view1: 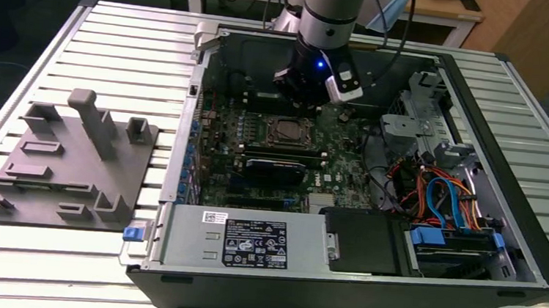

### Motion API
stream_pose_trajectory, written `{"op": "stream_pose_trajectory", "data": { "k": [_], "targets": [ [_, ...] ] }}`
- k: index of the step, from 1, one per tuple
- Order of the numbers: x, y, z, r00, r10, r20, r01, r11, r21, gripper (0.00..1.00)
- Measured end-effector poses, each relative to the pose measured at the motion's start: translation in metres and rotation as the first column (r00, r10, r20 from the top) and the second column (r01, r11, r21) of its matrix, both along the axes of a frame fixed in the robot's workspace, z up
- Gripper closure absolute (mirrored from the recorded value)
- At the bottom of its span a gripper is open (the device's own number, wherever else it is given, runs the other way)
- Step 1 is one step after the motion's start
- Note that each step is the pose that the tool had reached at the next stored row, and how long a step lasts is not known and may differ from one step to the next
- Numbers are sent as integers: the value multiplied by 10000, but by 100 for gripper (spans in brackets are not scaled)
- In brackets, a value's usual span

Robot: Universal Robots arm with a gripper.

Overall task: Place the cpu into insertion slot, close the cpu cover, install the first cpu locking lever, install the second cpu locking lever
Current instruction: 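Install the second cpu locking lever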

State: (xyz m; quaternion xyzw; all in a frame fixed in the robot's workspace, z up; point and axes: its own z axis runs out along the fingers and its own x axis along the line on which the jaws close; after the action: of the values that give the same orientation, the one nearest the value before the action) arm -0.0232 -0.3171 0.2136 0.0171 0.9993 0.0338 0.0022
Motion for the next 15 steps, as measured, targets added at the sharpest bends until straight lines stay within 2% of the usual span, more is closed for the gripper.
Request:
{"op": "stream_pose_trajectory", "data": {
  "k": [9, 15],
  "targets": [
    [0, -34, 4, 10000, -1, -1, 1, 10000, -5, 90],
    [0, -34, 112, 10000, -1, 0, 1, 10000, -3, 90]
  ]
}}
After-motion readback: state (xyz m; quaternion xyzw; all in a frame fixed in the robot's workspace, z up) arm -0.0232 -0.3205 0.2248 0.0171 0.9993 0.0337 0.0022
